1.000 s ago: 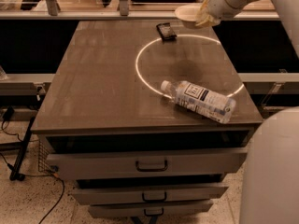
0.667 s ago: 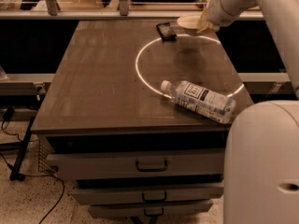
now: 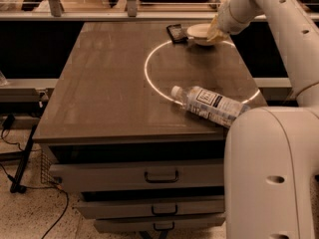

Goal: Move paper bowl near rxbar chocolate

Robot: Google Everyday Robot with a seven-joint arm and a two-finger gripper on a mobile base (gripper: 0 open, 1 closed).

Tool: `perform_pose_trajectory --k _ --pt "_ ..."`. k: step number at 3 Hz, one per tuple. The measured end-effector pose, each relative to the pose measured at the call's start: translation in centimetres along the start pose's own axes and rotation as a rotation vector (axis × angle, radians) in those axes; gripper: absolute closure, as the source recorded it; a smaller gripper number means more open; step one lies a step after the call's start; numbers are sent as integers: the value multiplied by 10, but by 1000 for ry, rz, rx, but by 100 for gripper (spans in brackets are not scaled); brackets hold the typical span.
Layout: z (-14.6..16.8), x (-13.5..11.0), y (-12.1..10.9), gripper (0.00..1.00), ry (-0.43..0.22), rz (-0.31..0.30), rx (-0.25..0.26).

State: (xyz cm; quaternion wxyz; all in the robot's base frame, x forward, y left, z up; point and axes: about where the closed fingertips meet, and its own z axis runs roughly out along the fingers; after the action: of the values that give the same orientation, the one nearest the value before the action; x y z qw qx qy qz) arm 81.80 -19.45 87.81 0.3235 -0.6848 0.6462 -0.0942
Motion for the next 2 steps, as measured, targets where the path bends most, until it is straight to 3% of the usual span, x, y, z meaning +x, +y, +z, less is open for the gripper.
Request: perform_pose_trajectory --k 1,2 --pt "7 0 3 19 -9 16 -16" --pt "1 -2 0 0 -25 38 0"
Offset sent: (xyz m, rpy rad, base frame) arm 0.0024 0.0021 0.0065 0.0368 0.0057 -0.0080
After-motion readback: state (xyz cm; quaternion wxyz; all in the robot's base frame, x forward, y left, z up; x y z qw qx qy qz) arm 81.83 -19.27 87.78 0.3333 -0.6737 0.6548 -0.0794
